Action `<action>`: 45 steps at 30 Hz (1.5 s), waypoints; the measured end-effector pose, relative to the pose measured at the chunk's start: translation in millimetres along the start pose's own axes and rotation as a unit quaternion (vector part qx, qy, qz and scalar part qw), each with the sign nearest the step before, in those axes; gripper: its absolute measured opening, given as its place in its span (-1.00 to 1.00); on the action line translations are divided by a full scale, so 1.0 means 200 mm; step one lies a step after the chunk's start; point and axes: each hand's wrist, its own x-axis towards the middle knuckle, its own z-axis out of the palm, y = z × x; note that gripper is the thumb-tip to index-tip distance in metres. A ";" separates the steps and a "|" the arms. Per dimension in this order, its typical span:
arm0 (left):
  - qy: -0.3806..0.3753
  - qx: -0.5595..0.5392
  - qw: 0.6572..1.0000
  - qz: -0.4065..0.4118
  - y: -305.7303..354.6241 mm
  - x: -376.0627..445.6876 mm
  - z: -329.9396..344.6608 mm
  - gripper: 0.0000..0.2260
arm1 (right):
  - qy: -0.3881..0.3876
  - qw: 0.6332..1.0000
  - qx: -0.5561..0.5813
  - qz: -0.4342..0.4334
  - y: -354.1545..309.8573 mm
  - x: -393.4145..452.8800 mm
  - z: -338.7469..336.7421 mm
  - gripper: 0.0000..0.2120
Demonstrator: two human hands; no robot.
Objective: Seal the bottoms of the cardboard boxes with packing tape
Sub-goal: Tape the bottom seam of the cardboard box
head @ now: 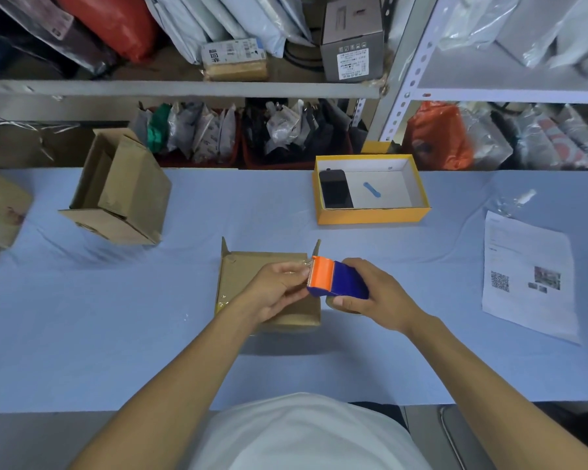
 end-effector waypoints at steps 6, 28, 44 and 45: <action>0.010 0.034 0.999 -0.003 0.01 -0.02 0.00 -0.88 | 0.000 1.000 0.018 0.004 -0.01 -0.01 0.01 -0.35; 0.168 0.312 0.930 0.095 0.02 0.01 0.03 -0.86 | 0.029 0.997 -0.063 -0.022 0.02 0.01 0.01 -0.33; 0.220 0.391 0.889 0.085 0.02 0.04 -0.01 -0.85 | -0.024 0.998 -0.059 0.008 0.19 0.06 -0.08 -0.32; 0.222 0.392 0.889 0.081 0.02 0.04 -0.02 -0.85 | -0.027 0.998 -0.054 0.008 0.20 0.06 -0.08 -0.33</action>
